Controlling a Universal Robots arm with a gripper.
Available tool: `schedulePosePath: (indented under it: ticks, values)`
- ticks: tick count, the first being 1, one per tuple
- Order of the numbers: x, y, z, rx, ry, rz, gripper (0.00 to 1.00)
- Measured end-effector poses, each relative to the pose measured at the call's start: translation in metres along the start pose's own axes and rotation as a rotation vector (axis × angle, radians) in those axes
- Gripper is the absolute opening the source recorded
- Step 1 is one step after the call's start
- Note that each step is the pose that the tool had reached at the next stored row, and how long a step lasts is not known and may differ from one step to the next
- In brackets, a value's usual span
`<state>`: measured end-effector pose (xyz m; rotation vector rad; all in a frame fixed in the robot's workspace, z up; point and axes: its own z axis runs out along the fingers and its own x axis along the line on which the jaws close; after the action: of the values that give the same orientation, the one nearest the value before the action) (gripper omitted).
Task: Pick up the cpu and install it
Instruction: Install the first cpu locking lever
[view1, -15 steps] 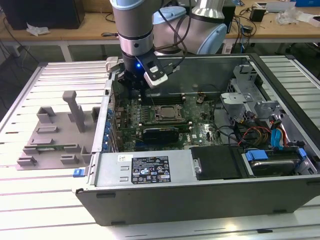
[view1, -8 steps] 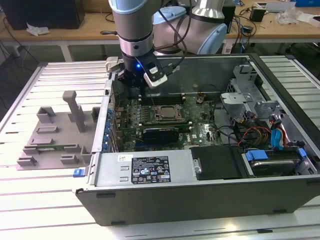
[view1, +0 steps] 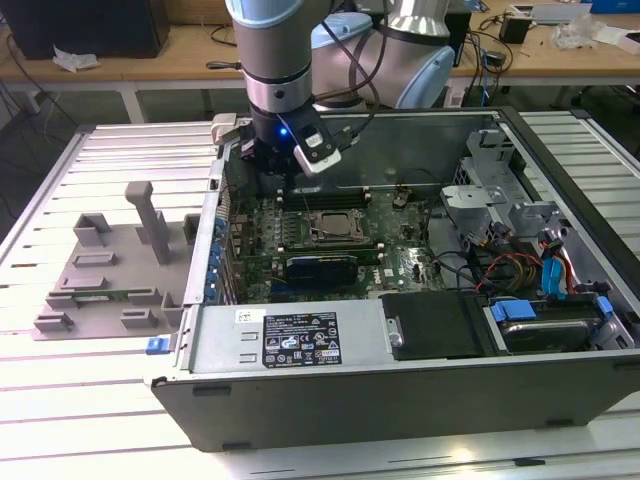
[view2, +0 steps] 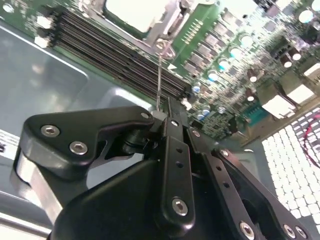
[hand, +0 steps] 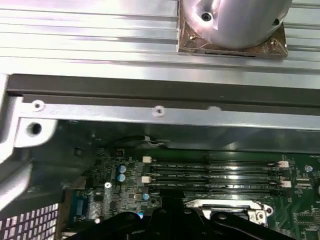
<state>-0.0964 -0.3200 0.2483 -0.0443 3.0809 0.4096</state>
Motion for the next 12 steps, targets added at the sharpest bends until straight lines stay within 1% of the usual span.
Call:
schedulePosePath:
  ticks: [2, 3, 4, 5, 8, 9, 12]
  values:
    - [-0.0101, -0.0009, 0.0002, 0.0001, 0.0007, 0.0, 0.11]
    - [-0.014, -0.0013, 0.0002, 0.0001, 0.0009, 0.0, 0.11]
    - [-0.0203, -0.0018, 0.0004, 0.0, 0.0012, 0.0, 0.11]
    - [-0.0252, -0.0023, 0.0005, 0.0, 0.0014, 0.0, 0.11]
    - [-0.036, -0.0031, 0.0007, 0.0, 0.0019, 0.001, 0.11]
    - [-0.0388, -0.0033, 0.0008, -0.0001, 0.0022, 0.0, 0.11]
    - [-0.0389, -0.0033, 0.0008, 0.0, 0.0021, 0.001, 0.11]
